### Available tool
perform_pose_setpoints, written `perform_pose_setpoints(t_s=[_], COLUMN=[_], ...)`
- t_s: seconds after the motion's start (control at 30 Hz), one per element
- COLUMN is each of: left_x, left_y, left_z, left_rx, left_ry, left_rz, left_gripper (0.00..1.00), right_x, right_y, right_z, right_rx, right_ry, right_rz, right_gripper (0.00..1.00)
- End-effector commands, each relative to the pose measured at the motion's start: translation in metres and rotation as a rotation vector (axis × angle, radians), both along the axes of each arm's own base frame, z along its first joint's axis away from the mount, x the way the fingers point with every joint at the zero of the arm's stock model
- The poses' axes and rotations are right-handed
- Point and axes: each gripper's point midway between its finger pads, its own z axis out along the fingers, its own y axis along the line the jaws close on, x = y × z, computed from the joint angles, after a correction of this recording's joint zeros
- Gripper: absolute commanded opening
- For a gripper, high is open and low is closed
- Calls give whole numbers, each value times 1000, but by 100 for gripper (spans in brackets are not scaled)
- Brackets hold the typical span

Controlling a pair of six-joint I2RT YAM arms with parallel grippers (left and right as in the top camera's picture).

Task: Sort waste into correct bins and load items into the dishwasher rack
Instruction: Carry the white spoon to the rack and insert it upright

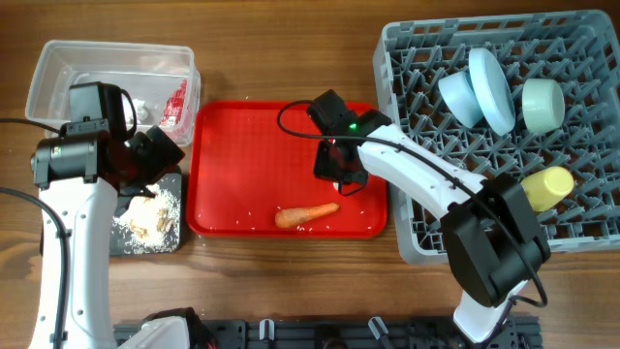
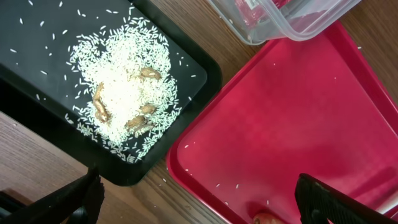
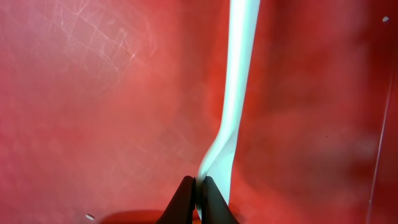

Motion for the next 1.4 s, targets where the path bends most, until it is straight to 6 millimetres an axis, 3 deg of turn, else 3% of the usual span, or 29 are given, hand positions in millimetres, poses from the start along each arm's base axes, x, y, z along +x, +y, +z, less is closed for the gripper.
perform_pose_setpoints(t_s=[0.0,0.07,0.2,0.23,0.3,0.4,0.5,0.57,0.77,0.87,1.0,1.2,1.37], left_x=[0,0,0,0,1,1,3,6,16,17,14,0,-21], left_y=[-2,-2,-2,-2,-2,-2,-11,-19,-57,-86,-121,-175,-215], left_z=[2,2,2,2,2,2,3,3,6,5,-10,-51,-78], left_rx=[-4,-2,-2,-2,-3,-4,-52,-72,-72,-75,-75,-51,12], left_ry=[-8,-8,-8,-8,-9,-9,-21,-33,-66,-66,-11,142,232], left_rz=[-1,-7,-7,-7,-7,-7,-22,-45,-184,-286,-405,-614,-930], left_gripper=[100,100,100,100,100,100,100,100,100,100,100,100,100], right_x=[-5,-6,-9,-10,-9,-12,-15,-14,-24,-27,-25,-25,-20], right_y=[-2,-4,-17,-31,-61,-93,-128,-141,-147,-147,-147,-147,-157], right_z=[9,23,80,107,134,150,142,134,91,72,69,69,76], right_rx=[4,9,30,20,-29,-74,-124,-133,-140,-140,-140,-141,-132], right_ry=[-14,-41,-172,-239,-308,-334,-265,-230,-111,-76,-73,-74,-97], right_rz=[82,136,307,331,316,340,317,298,348,347,340,340,227], right_gripper=[4,4,4,4,4,4,4,4,4,5,24,33,37])
